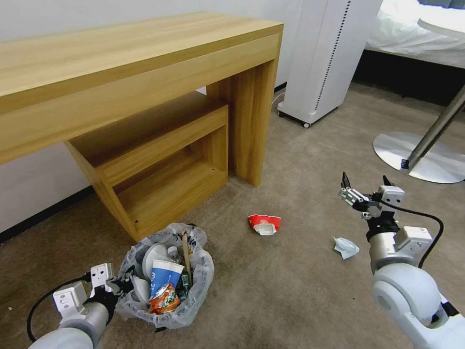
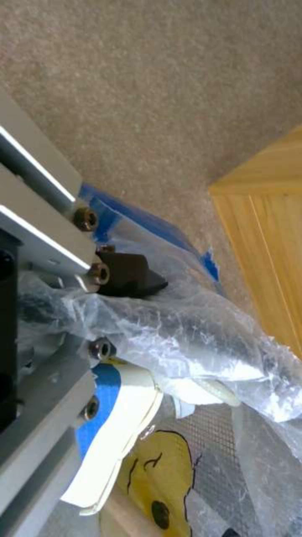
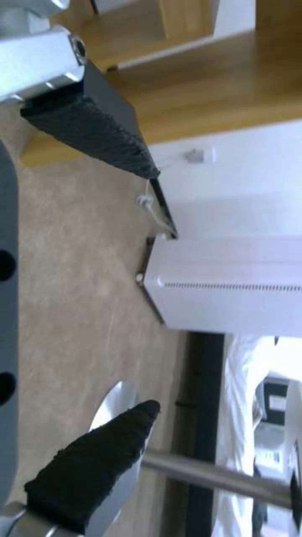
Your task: Pick up the trash bin and place the garbage on the floor into it.
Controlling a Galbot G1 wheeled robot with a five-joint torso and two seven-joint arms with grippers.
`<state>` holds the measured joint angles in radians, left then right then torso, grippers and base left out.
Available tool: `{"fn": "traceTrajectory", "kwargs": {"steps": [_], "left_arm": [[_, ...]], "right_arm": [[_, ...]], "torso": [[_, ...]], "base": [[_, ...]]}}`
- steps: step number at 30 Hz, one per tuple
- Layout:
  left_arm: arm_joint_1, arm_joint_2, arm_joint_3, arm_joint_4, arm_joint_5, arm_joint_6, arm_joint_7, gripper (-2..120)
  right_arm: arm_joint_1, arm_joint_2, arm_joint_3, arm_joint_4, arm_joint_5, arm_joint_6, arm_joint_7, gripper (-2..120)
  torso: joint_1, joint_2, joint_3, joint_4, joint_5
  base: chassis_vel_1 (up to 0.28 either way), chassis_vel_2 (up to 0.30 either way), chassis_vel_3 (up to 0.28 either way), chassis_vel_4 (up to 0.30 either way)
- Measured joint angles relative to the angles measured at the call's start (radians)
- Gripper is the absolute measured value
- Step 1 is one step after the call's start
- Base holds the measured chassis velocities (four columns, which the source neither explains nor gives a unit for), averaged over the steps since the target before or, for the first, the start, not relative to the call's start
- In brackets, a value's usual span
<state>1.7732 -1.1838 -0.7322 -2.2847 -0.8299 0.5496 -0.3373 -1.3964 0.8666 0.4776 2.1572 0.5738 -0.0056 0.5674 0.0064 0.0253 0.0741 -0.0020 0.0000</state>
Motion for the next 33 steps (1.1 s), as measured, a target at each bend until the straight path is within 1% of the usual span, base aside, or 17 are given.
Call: {"fn": "traceTrajectory", "kwargs": {"steps": [10, 16, 19, 23, 33], "left_arm": [[0.006, -0.004, -0.002, -0.003, 0.015, -0.01, 0.006, 0], [0.003, -0.01, -0.005, 0.001, 0.021, -0.015, 0.009, 0], [0.004, -0.01, -0.007, 0.002, 0.021, -0.017, 0.01, 0], [0.003, -0.01, -0.013, 0.007, 0.02, -0.019, 0.008, 0], [-0.001, -0.014, -0.024, 0.037, 0.015, -0.026, 0.003, 0]], "right_arm": [[-0.011, 0.021, -0.003, -0.023, -0.022, 0.017, 0.007, 100], [-0.009, 0.032, -0.014, -0.058, -0.06, 0.078, -0.009, 100], [-0.007, 0.037, -0.021, -0.065, -0.062, 0.09, -0.009, 100], [-0.008, 0.041, -0.027, -0.076, -0.073, 0.107, -0.012, 100], [-0.004, 0.047, -0.038, -0.086, -0.079, 0.127, -0.038, 100]], "torso": [[0.0, 0.0, 0.0, -0.0002, 0.0], [0.0, 0.0, 0.0, -0.0005, 0.0], [0.0, 0.0, 0.0, -0.0006, 0.0001], [0.0, 0.0, 0.0, 0.0001, 0.0001], [0.0, 0.0, 0.0, -0.0001, 0.0]], "base": [[-0.061, -0.061, -0.065, -0.068], [-0.094, -0.09, -0.091, -0.09], [-0.066, -0.067, -0.049, -0.054], [0.0, 0.0, 0.0, 0.0], [0.0, 0.0, 0.0, 0.0]]}}
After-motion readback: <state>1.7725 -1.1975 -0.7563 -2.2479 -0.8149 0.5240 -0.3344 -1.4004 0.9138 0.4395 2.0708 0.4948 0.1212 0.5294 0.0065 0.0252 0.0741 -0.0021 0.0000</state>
